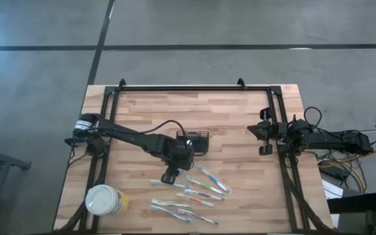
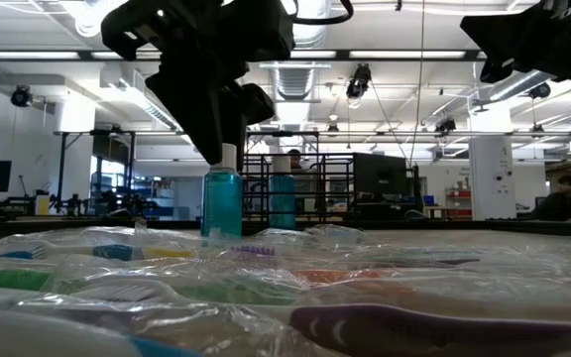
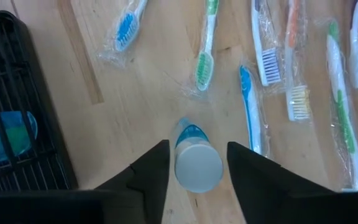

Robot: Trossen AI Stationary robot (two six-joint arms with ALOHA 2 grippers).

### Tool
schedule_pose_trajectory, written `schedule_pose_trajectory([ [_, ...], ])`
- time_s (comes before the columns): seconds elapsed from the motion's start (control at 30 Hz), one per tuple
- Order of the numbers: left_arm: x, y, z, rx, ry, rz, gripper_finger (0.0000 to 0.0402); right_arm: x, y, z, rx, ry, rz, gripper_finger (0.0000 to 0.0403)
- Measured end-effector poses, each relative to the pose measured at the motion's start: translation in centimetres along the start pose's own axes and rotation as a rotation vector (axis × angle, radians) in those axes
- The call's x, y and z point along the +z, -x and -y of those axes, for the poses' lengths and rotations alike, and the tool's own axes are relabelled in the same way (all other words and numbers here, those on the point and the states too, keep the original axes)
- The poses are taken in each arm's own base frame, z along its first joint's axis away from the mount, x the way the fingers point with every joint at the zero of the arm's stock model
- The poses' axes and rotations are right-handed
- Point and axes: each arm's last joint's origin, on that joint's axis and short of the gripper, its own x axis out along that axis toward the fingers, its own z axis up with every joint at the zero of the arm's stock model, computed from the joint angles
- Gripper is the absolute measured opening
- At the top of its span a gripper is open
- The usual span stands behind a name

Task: Pick & Place toothbrushing station
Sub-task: Put the mouthwash into the wire organizer

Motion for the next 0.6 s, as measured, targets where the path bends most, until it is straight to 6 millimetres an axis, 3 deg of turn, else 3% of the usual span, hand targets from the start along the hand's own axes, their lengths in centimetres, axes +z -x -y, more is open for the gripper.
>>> schedule_pose_trajectory([
  [0.17, 0.1, 0.0, 0.0, 0.001, -0.026, 0.009, 0.0102, 0.0, 0.0, 0.0, 0.0, 0.006, 0.0, 0.0008],
  [0.43, 0.1, 0.3, 0.0, 0.003, -0.067, 0.02, 0.0099, -0.1, 0.0, 0.0, 0.001, 0.005, -0.006, 0.0008],
  [0.6, 0.0, 3.3, 0.1, 0.018, -0.08, 0.098, 0.0099, -0.1, 0.0, 0.0, 0.001, 0.004, -0.013, 0.0008],
])
